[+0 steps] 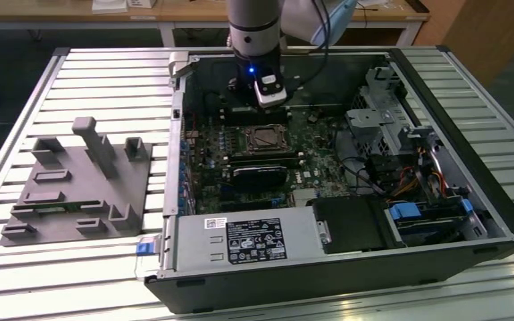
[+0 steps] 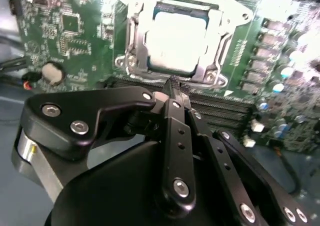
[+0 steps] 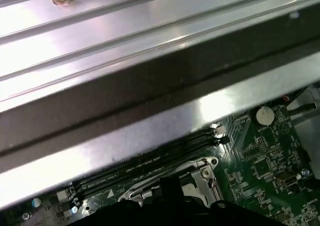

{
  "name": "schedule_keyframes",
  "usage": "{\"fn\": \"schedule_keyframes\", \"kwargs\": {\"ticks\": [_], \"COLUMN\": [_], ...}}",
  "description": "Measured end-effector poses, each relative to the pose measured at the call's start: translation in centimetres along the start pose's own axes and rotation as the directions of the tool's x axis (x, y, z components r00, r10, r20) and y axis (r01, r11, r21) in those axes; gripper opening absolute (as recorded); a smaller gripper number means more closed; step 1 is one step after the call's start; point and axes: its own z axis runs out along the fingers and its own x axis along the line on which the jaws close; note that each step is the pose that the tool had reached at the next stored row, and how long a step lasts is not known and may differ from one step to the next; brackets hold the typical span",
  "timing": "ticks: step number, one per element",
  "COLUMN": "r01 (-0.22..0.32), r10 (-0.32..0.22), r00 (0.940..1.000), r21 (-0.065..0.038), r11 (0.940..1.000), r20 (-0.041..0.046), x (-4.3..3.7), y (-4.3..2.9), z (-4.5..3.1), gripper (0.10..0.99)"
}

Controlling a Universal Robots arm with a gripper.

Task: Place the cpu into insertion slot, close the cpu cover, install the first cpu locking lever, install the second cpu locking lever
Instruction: 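Install the first cpu locking lever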

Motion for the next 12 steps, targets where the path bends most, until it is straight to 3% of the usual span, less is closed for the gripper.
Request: {"fn": "schedule_keyframes", "kwargs": {"ticks": [5, 12], "r01": [0.002, 0.004], "r10": [-0.001, -0.004], "r00": [1.0000, 1.0000], "r21": [0.020, 0.038], "r11": [0.9998, 0.9993], "r20": [-0.0086, -0.0031], "x": [-0.30, -0.75], "y": [-0.78, -2.14], "z": [0.00, -0.08], "gripper": [0.106, 0.106]}}
